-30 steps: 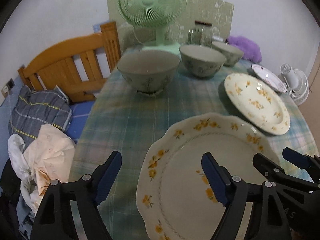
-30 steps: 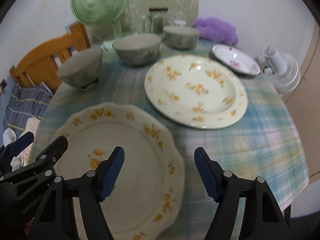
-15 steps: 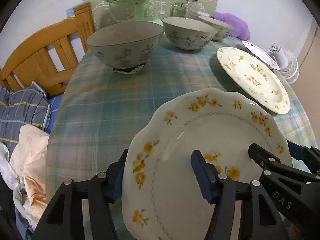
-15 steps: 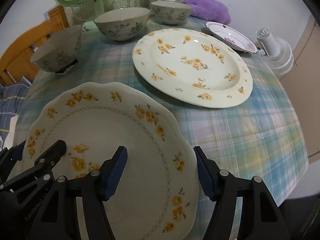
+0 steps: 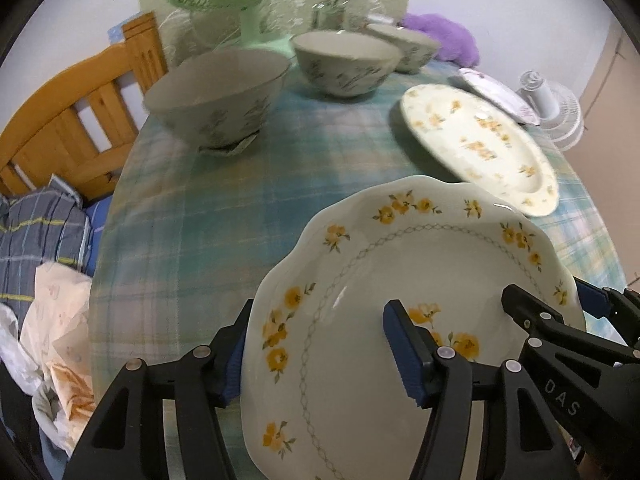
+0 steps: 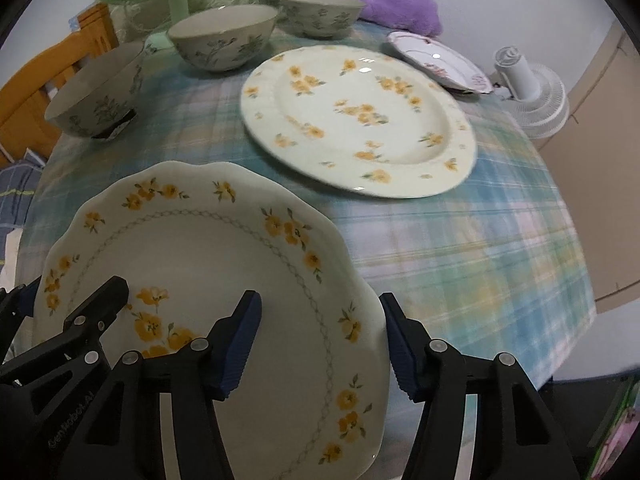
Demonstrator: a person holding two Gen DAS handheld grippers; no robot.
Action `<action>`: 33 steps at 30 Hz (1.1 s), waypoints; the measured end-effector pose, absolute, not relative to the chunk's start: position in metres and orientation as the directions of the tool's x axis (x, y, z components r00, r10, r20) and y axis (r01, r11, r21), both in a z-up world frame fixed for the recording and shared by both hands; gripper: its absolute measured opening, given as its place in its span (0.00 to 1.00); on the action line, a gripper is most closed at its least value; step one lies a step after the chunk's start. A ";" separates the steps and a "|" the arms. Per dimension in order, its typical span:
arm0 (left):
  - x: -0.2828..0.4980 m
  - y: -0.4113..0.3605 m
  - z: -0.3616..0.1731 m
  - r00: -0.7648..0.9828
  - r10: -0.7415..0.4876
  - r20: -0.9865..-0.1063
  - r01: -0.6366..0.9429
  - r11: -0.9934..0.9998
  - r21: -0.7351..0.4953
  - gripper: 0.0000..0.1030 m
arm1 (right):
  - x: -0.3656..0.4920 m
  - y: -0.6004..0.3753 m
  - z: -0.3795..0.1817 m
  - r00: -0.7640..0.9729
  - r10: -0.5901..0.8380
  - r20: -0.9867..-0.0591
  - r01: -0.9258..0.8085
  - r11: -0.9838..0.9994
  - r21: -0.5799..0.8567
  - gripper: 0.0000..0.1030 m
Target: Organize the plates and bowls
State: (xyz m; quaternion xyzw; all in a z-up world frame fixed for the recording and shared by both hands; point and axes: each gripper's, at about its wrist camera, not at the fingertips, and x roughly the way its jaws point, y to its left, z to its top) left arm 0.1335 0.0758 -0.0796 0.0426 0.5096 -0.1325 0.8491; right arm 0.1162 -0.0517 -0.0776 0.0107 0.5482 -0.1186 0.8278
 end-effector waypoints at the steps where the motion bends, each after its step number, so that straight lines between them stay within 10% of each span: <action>1: 0.133 0.073 -0.077 0.449 -0.188 -0.874 0.276 0.959 -0.065 0.61 | 0.114 -0.056 -0.073 0.376 -0.191 -0.907 0.218 0.969 -0.114 0.61; 33: 0.128 -0.167 -0.074 0.463 -0.193 -0.865 0.313 0.949 -0.044 0.62 | 0.098 -0.293 -0.066 0.403 -0.201 -0.893 0.288 0.954 -0.085 0.61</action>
